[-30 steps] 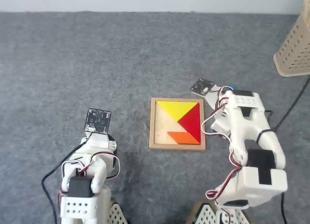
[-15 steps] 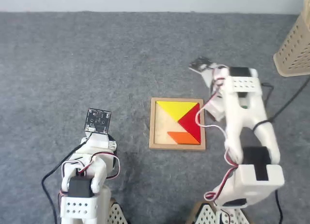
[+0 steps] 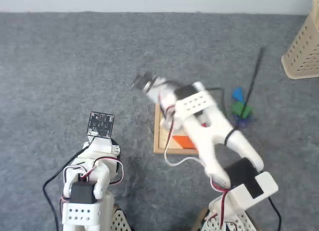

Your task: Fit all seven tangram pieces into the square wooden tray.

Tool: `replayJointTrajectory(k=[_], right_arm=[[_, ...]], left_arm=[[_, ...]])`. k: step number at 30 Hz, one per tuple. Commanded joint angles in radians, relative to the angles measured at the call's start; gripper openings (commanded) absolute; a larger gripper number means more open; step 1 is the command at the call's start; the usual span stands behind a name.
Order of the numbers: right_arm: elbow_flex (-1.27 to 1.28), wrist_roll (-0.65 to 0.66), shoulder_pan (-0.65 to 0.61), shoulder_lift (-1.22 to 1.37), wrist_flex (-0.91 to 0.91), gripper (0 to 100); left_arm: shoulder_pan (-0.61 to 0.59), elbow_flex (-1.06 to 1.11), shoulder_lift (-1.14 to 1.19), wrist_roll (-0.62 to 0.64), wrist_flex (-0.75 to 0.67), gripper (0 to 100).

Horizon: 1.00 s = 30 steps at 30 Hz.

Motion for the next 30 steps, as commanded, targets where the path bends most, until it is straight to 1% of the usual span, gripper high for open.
replayJointTrajectory(k=[1,11,15,23,30], right_arm=[[0.017,0.048,-0.018,-0.07,-0.022,0.7],[0.061,0.051,0.004,-0.064,-0.033,0.7],[0.104,0.052,0.005,-0.064,-0.074,0.9],[0.109,0.054,0.005,-0.065,-0.073,0.9],[0.107,0.186,0.036,-0.065,-0.081,0.8]], left_arm=[[-0.005,-0.005,-0.003,0.009,0.005,1],[-0.005,-0.005,-0.003,0.009,0.005,1],[-0.005,-0.005,-0.003,0.009,0.005,1],[-0.005,-0.005,-0.003,0.009,0.005,1],[-0.005,-0.005,-0.003,0.009,0.005,1]])
